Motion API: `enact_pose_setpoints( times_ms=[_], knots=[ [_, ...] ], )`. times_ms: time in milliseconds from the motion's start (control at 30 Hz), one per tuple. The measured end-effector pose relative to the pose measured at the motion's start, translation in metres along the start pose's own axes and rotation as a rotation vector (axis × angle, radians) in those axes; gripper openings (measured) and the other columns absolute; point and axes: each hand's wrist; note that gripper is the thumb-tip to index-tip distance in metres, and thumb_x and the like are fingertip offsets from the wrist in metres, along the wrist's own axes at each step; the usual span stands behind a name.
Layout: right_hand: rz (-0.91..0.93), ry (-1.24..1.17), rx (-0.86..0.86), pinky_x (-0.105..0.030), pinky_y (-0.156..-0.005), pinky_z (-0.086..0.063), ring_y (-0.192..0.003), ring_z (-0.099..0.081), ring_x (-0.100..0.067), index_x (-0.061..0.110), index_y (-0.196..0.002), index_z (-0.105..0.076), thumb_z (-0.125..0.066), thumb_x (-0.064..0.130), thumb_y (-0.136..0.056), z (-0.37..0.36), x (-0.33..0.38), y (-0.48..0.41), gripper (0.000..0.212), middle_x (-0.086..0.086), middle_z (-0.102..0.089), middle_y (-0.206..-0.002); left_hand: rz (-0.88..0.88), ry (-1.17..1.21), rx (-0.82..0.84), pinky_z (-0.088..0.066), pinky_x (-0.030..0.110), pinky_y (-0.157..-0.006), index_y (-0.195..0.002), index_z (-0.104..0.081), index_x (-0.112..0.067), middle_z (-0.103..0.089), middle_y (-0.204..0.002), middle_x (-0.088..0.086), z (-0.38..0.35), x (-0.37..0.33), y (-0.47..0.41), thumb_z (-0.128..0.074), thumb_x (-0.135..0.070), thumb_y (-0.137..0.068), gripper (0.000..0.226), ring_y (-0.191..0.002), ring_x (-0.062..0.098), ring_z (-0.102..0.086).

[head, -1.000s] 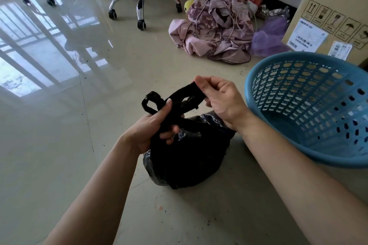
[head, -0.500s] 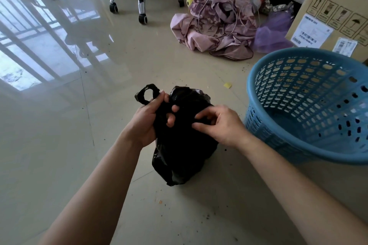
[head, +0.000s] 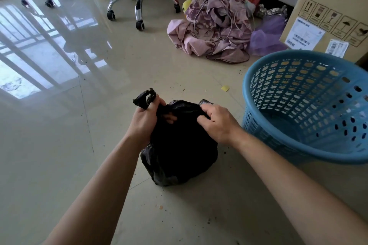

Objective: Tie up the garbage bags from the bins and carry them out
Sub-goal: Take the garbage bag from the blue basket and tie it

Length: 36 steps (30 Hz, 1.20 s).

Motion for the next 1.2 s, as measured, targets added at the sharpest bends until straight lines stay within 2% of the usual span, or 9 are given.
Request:
enact_pose_setpoints(
  times_ms=[200, 367, 467, 633, 700, 800, 933, 1067, 1200],
  knots=[
    [0.020, -0.049, 0.143, -0.037, -0.074, -0.049, -0.081, -0.059, -0.016, 0.014, -0.084, -0.059, -0.046, 0.044, -0.083, -0.019, -0.004, 0.020, 0.032, 0.000, -0.063, -0.082, -0.042, 0.346, -0.114, -0.054, 0.035, -0.086, -0.067, -0.062, -0.018, -0.074, -0.093, 0.007, -0.002, 0.006, -0.008, -0.042, -0.033, -0.106, 0.046, -0.089, 0.021, -0.069],
    [-0.069, -0.080, 0.333, -0.040, -0.089, -0.044, -0.090, -0.058, -0.016, 0.029, -0.079, -0.058, -0.051, 0.048, -0.090, -0.023, -0.010, 0.030, 0.023, 0.010, -0.061, -0.085, 0.077, 0.717, 0.038, -0.043, 0.032, -0.083, -0.066, -0.041, -0.017, -0.044, -0.061, 0.003, -0.001, 0.010, -0.004, -0.041, -0.029, -0.103, 0.040, -0.072, 0.022, -0.055],
    [-0.279, -0.446, 0.395, -0.034, -0.104, -0.044, -0.103, -0.061, -0.004, 0.030, -0.103, -0.065, -0.039, 0.062, -0.096, -0.017, -0.008, 0.028, 0.042, 0.012, -0.067, -0.104, 0.084, 0.638, 0.066, -0.041, 0.031, -0.077, -0.066, -0.038, -0.017, -0.040, -0.058, 0.004, -0.003, 0.008, 0.002, -0.041, -0.027, -0.103, 0.039, -0.066, 0.022, -0.051],
    [-0.252, -0.625, 0.122, -0.033, -0.111, -0.036, -0.122, -0.054, -0.006, 0.027, -0.133, -0.055, -0.033, 0.099, -0.062, -0.008, 0.005, 0.015, 0.104, 0.008, -0.061, -0.127, 0.090, 0.529, 0.200, -0.040, 0.031, -0.074, -0.064, -0.033, -0.017, -0.037, -0.058, 0.004, -0.004, 0.003, 0.007, -0.039, -0.025, -0.102, 0.039, -0.063, 0.022, -0.052],
    [-0.172, -0.729, 0.113, -0.021, -0.105, -0.039, -0.122, -0.055, -0.001, 0.023, -0.132, -0.057, -0.046, 0.088, -0.070, -0.002, 0.020, 0.006, 0.090, 0.009, -0.063, -0.128, 0.082, 0.439, 0.236, -0.042, 0.033, -0.075, -0.062, -0.034, -0.017, -0.037, -0.060, 0.006, -0.008, 0.005, 0.008, -0.043, -0.025, -0.101, 0.040, -0.065, 0.024, -0.052],
    [-0.112, -0.646, -0.136, -0.027, -0.095, -0.049, -0.099, -0.067, -0.007, 0.021, -0.099, -0.073, -0.059, 0.049, -0.094, -0.005, 0.038, -0.010, 0.032, 0.004, -0.074, -0.098, 0.042, 0.360, 0.232, -0.047, 0.037, -0.081, -0.061, -0.037, -0.018, -0.047, -0.067, 0.008, -0.011, 0.005, 0.007, -0.047, -0.031, -0.100, 0.043, -0.072, 0.027, -0.060],
    [-0.256, -0.267, -0.336, -0.036, -0.078, -0.049, -0.083, -0.067, -0.025, 0.010, -0.089, -0.071, -0.043, 0.047, -0.101, -0.016, 0.009, -0.018, 0.048, -0.005, -0.073, -0.083, -0.061, 0.538, 0.001, -0.051, 0.039, -0.095, -0.060, -0.038, -0.019, -0.063, -0.076, 0.008, -0.003, 0.002, -0.001, -0.039, -0.051, -0.103, 0.054, -0.079, 0.023, -0.064],
    [-0.572, -0.022, -0.461, -0.035, -0.070, -0.041, -0.085, -0.062, -0.034, -0.002, -0.090, -0.065, -0.037, 0.044, -0.104, -0.015, -0.044, 0.003, 0.056, -0.020, -0.068, -0.089, 0.050, 0.659, -0.458, -0.049, 0.028, -0.058, -0.059, -0.029, -0.020, -0.031, -0.044, 0.000, 0.050, 0.023, -0.013, -0.028, -0.042, -0.106, 0.052, -0.048, 0.023, -0.038],
    [-0.612, -0.254, -0.498, -0.039, -0.069, -0.047, -0.071, -0.062, -0.030, 0.008, -0.070, -0.058, -0.037, 0.044, -0.104, -0.040, -0.039, 0.004, 0.053, -0.006, -0.067, -0.069, 0.074, 0.611, -0.746, -0.036, 0.018, -0.042, -0.066, -0.031, -0.017, -0.031, -0.038, -0.003, 0.078, 0.043, -0.012, -0.027, -0.042, -0.107, 0.048, -0.038, 0.017, -0.033]
  ],
)
Point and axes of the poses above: each hand's wrist, its own y-axis away from the middle knuckle, its own z-axis out of the back of the hand, x = y × z
